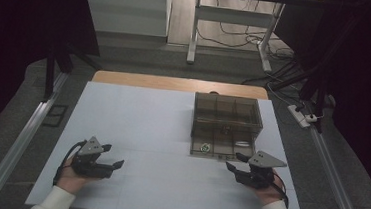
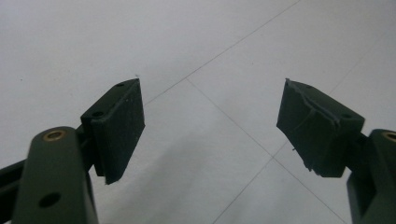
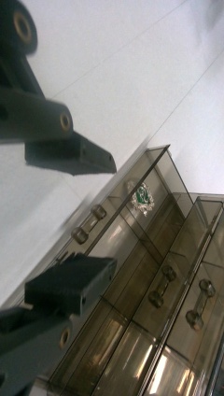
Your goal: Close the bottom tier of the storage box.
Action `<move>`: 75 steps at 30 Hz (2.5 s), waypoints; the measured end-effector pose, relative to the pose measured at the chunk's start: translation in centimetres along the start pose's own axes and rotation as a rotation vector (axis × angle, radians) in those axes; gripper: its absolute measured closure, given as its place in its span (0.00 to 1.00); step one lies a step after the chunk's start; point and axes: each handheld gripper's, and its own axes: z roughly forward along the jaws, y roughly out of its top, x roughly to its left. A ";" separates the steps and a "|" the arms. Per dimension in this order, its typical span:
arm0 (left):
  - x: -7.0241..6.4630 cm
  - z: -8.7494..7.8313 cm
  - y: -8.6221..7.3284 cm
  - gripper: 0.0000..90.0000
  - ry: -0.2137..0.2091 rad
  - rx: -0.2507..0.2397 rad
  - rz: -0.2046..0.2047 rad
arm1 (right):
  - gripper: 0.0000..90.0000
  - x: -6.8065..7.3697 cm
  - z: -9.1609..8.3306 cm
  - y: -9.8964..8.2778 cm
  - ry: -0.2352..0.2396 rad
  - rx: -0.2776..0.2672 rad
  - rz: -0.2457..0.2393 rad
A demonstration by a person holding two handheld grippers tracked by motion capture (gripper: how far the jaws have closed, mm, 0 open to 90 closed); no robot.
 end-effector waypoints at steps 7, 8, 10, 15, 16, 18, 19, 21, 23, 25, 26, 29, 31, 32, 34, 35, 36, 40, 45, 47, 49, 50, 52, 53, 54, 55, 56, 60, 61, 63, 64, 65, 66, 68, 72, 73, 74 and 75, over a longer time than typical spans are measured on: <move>-0.1 0.2 0.0 0.25 -0.001 0.011 0.010 | 0.78 0.5 0.5 0.0 -0.017 0.069 -0.004; -0.1 0.2 0.0 0.25 -0.002 0.013 0.013 | 0.80 0.5 0.5 0.0 -0.021 0.080 -0.005; -0.2 0.3 0.0 0.25 -0.002 0.015 0.018 | 0.85 0.6 0.5 0.0 -0.013 0.087 -0.008; -0.1 0.3 0.0 0.25 -0.001 0.016 0.015 | 0.98 0.4 0.6 -0.1 -0.013 0.108 -0.012; -0.1 0.3 0.0 0.25 0.000 0.016 0.015 | 0.99 0.4 0.6 -0.2 -0.019 0.121 -0.013; -0.1 0.3 0.0 0.25 0.001 0.015 0.015 | 1.00 0.3 0.8 -0.3 -0.030 0.136 -0.003; -0.1 0.3 0.0 0.25 0.002 0.013 0.014 | 1.00 0.2 1.0 -0.3 -0.036 0.145 0.001; -0.1 0.3 0.0 0.25 0.002 0.013 0.013 | 1.00 0.1 1.2 -0.5 -0.048 0.167 0.001; 0.0 0.3 0.0 0.25 0.004 0.015 0.012 | 1.00 -0.1 1.3 -0.7 -0.063 0.181 0.003; -0.1 0.3 0.0 0.23 0.008 0.017 0.011 | 1.00 -0.3 1.3 -0.8 -0.074 0.187 0.004; -0.1 0.3 0.0 0.23 0.008 0.018 0.011 | 1.00 -0.3 1.3 -0.9 -0.079 0.189 0.005; -0.2 0.4 0.0 0.22 0.010 0.022 0.017 | 1.00 -0.4 1.8 -0.9 -0.084 0.198 0.002; -0.2 0.3 0.0 0.22 0.009 0.021 0.018 | 1.00 -0.4 2.2 -0.9 -0.081 0.205 -0.020; -0.1 0.3 0.0 0.22 0.009 0.021 0.018 | 1.00 -0.4 2.4 -0.9 -0.081 0.211 -0.031; -0.1 0.4 0.0 0.21 0.009 0.020 0.017 | 1.00 -0.4 2.6 -0.9 -0.078 0.216 -0.040; -0.1 0.4 0.1 0.21 0.009 0.020 0.016 | 1.00 -0.4 2.7 -0.9 -0.078 0.213 -0.043; -0.1 0.4 0.1 0.21 0.009 0.021 0.015 | 1.00 -0.4 2.8 -0.9 -0.081 0.215 -0.043; -0.1 0.4 0.1 0.21 0.012 0.022 0.017 | 1.00 -0.5 3.0 -0.9 -0.105 0.223 -0.049; 0.0 0.4 0.1 0.20 0.011 0.022 0.015 | 1.00 -0.7 3.4 -1.0 -0.114 0.237 -0.050; 0.0 0.4 0.1 0.20 0.010 0.022 0.015 | 1.00 -0.8 3.6 -1.0 -0.123 0.246 -0.048; 0.0 0.4 0.1 0.20 0.010 0.023 0.017 | 1.00 -0.9 3.8 -1.0 -0.133 0.250 -0.046; 0.0 0.5 0.2 0.20 0.011 0.020 0.016 | 1.00 -0.9 3.8 -1.0 -0.141 0.252 -0.047; 0.0 0.5 0.2 0.20 0.010 0.020 0.018 | 1.00 -0.9 3.7 -1.0 -0.145 0.247 -0.047; 0.0 0.5 0.2 0.19 0.009 0.021 0.018 | 1.00 -0.9 3.8 -1.0 -0.143 0.246 -0.048; 0.0 0.5 0.2 0.19 0.009 0.023 0.019 | 1.00 -0.9 3.8 -1.0 -0.144 0.249 -0.052; 0.0 0.5 0.2 0.19 0.009 0.024 0.020 | 1.00 -0.9 4.0 -1.1 -0.149 0.254 -0.061; 0.0 0.5 0.2 0.19 0.009 0.022 0.018 | 1.00 -0.9 4.1 -1.1 -0.151 0.257 -0.066; 0.0 0.5 0.2 0.19 0.010 0.021 0.020 | 1.00 -0.8 4.2 -1.0 -0.155 0.250 -0.063; 0.0 0.5 0.2 0.19 0.010 0.022 0.021 | 1.00 -0.8 4.2 -1.0 -0.156 0.249 -0.067; 0.0 0.5 0.2 0.19 0.011 0.024 0.022 | 1.00 -0.8 4.2 -0.9 -0.157 0.246 -0.068; 0.0 0.5 0.2 0.19 0.010 0.024 0.022 | 1.00 -0.8 4.2 -0.9 -0.158 0.248 -0.069; 0.0 0.5 0.2 0.19 0.010 0.024 0.023 | 1.00 -0.8 4.2 -0.9 -0.157 0.246 -0.067; 0.0 0.5 0.2 0.19 0.010 0.025 0.024 | 1.00 -0.8 4.2 -0.9 -0.158 0.244 -0.066; 0.0 0.5 0.2 0.19 0.010 0.025 0.023 | 1.00 -0.8 4.2 -0.9 -0.162 0.245 -0.066; 0.1 0.5 0.2 0.19 0.013 0.022 0.024 | 1.00 -0.7 4.3 -0.8 -0.168 0.238 -0.066; 0.1 0.5 0.2 0.19 0.015 0.020 0.022 | 1.00 -0.7 4.3 -0.8 -0.170 0.237 -0.068; 0.1 0.5 0.2 0.19 0.016 0.019 0.020 | 1.00 -0.7 4.3 -0.8 -0.173 0.236 -0.066; 0.1 0.5 0.2 0.19 0.017 0.019 0.020 | 1.00 -0.7 4.4 -0.8 -0.174 0.233 -0.067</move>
